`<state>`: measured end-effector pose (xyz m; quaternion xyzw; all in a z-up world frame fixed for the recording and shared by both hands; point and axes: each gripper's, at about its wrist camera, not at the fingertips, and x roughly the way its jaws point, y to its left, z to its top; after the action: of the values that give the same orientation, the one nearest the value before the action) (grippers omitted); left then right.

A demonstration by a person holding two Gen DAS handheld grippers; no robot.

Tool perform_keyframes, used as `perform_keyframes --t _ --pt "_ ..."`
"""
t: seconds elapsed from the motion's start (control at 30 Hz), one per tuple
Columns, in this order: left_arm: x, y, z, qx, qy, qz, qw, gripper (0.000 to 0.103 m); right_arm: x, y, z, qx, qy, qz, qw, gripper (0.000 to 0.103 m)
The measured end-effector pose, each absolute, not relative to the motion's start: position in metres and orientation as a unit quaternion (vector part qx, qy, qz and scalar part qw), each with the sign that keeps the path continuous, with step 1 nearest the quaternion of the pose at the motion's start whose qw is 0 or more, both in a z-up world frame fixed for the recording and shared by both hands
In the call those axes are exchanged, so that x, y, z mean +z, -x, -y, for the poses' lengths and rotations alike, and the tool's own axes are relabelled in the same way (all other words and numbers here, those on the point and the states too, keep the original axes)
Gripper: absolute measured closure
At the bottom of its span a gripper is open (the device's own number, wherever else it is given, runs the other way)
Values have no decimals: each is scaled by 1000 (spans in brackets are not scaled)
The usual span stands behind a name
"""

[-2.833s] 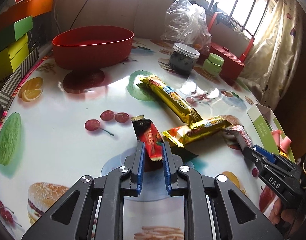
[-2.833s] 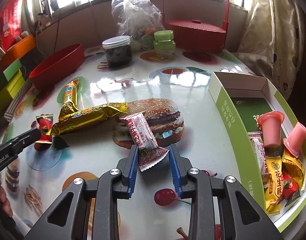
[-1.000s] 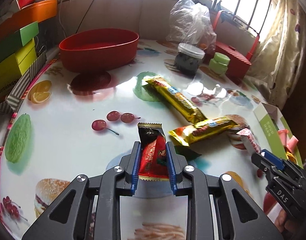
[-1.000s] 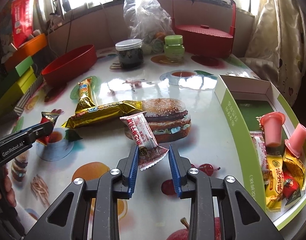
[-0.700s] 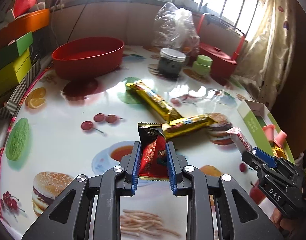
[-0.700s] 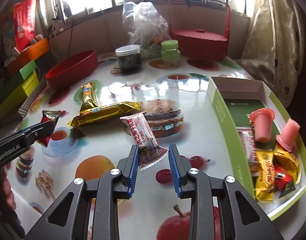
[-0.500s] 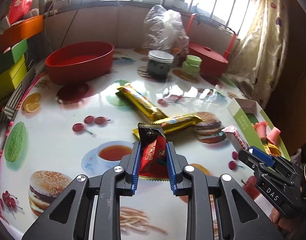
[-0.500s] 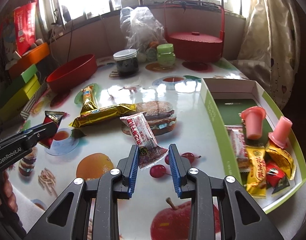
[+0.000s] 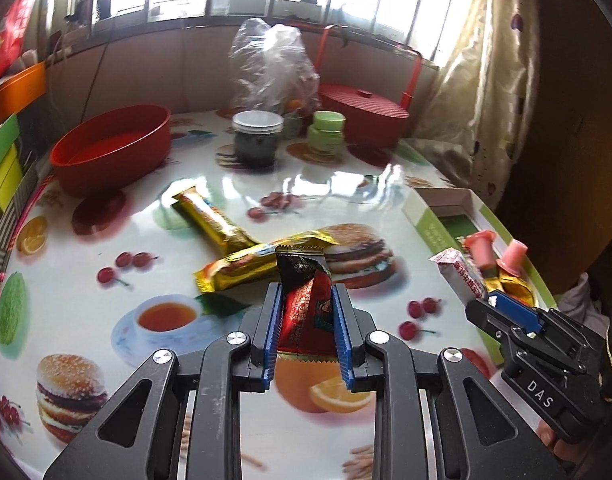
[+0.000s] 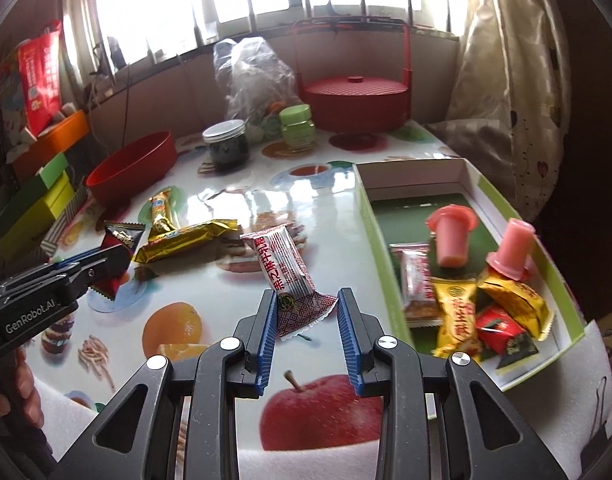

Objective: Organize snacks

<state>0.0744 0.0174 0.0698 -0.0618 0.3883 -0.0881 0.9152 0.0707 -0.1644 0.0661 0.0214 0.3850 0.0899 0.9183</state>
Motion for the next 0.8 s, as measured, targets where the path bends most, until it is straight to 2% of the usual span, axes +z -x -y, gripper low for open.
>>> perform_keyframes --t 0.8 --pt "82 -86 67 -187 33 -385 903 78 75 -54 231 17 -49 -374 926 75"
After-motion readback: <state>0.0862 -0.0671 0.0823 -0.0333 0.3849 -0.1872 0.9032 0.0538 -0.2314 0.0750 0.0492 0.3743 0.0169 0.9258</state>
